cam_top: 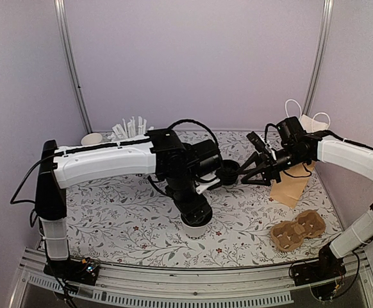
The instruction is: Pack the takeout coffee
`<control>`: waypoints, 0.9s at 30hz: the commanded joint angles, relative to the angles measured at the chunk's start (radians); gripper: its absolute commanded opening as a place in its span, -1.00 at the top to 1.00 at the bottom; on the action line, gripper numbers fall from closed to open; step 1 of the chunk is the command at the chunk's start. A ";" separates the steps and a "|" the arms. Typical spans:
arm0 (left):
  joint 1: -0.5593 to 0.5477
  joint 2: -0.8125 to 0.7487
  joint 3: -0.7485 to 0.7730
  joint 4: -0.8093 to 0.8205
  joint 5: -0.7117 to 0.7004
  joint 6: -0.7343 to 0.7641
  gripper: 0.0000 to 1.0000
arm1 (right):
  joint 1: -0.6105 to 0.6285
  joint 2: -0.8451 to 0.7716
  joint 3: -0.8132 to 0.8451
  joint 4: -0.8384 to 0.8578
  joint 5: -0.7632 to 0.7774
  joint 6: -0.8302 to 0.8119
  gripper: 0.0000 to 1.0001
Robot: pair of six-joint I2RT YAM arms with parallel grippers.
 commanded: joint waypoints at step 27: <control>0.018 -0.550 -0.634 0.607 -0.289 -0.346 -0.73 | 0.186 0.080 0.036 0.033 0.328 0.072 0.12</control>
